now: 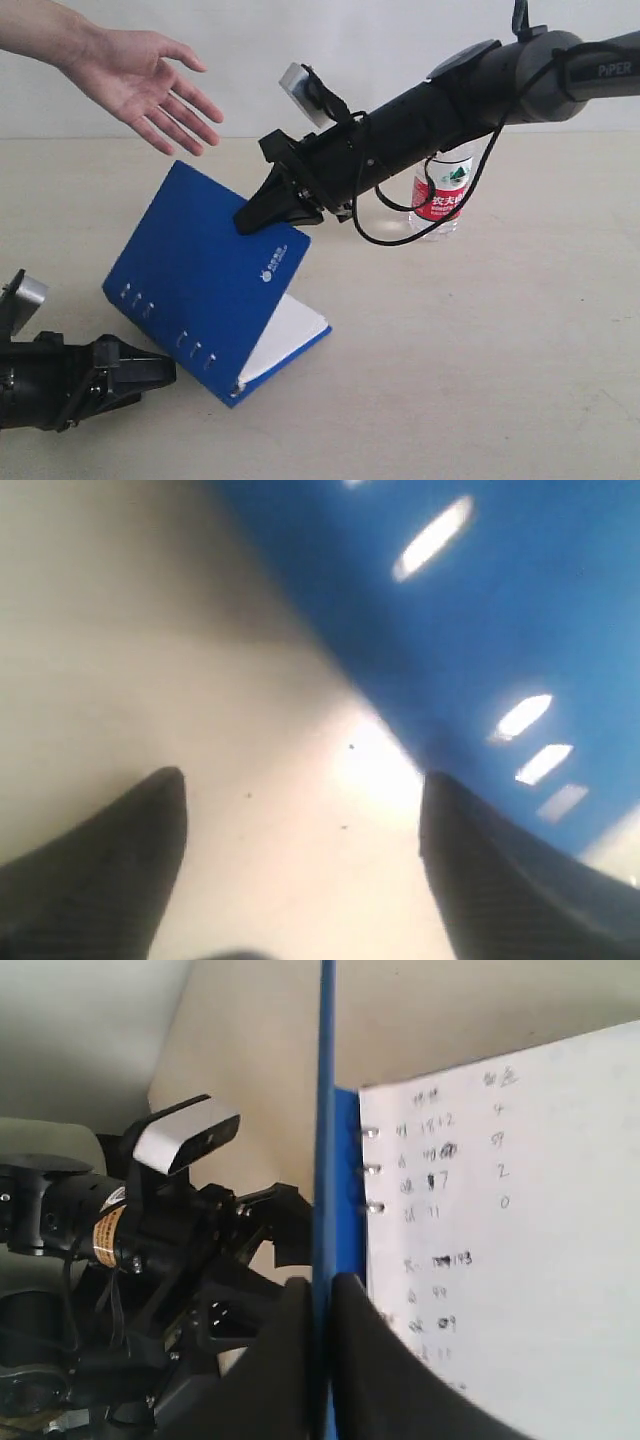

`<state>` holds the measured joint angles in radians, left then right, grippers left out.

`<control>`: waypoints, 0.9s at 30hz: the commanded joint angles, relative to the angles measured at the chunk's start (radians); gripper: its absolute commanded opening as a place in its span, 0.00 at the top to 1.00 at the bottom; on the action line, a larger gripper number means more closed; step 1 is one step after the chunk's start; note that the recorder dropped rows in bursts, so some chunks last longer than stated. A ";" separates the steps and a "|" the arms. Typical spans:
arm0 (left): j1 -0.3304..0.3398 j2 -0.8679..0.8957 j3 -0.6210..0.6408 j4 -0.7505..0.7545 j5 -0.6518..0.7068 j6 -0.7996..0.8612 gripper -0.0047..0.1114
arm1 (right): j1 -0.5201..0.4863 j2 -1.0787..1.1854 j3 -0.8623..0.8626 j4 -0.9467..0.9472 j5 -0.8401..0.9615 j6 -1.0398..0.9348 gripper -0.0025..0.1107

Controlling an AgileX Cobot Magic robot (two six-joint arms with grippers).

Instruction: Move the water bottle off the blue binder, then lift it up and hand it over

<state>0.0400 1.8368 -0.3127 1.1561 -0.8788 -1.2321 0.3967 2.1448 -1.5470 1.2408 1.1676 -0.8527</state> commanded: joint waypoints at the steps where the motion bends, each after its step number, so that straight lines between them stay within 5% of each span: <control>1: 0.020 -0.043 0.034 -0.004 -0.121 0.056 0.45 | -0.015 -0.019 0.000 0.025 0.005 0.005 0.98; 14: 0.068 -0.043 0.140 -0.304 -0.341 0.160 0.35 | -0.015 -0.019 0.000 0.215 0.053 -0.003 0.98; 27: 0.068 -0.045 0.126 -0.408 -0.342 0.087 0.33 | 0.052 -0.019 0.000 0.274 0.053 -0.020 0.98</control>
<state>0.1048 1.7943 -0.1779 0.7734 -1.2115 -1.1072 0.4384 2.1448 -1.5455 1.4703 1.1868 -0.8628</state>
